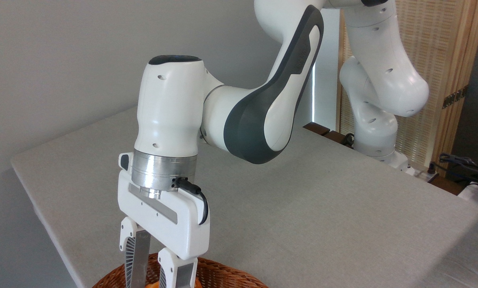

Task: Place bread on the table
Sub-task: 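Close the gripper on a piece of orange bread in the basket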

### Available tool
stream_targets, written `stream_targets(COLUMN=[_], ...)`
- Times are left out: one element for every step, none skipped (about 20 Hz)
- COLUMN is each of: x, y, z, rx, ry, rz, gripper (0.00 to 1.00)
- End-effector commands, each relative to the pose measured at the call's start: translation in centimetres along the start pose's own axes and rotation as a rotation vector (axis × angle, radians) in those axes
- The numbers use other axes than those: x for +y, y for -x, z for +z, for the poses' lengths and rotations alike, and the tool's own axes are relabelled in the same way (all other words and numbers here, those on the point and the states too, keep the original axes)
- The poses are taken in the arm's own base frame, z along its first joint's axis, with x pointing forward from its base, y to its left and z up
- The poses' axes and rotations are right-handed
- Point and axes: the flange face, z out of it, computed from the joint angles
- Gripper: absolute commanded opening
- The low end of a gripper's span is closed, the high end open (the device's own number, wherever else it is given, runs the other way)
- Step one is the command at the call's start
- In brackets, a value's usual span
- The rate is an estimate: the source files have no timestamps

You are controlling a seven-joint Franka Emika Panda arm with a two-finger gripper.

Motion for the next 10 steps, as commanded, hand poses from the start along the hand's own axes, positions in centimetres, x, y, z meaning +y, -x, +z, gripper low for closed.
stream_targets(x=[-0.3,-0.3,-0.3,-0.3,-0.3,-0.3,-0.4,-0.3,-0.4,-0.6], y=[-0.1,-0.1,-0.1,-0.1,-0.1,-0.1,-0.1,-0.2,-0.2,-0.2], z=[-0.4,-0.4,-0.4,-0.5,-0.6,-0.6,-0.7,-0.8,-1.0,-1.5], rx=[0.003,0.004,0.003,0.005,0.005,0.005,0.006,0.008,0.010,0.016], ry=[-0.014,-0.015,-0.014,-0.014,-0.014,-0.014,-0.014,-0.015,-0.015,-0.019], rz=[0.018,0.017,0.017,0.017,0.017,0.016,0.016,0.017,0.015,0.011], gripper=[0.42,0.42,0.42,0.42,0.42,0.42,0.42,0.42,0.42,0.42])
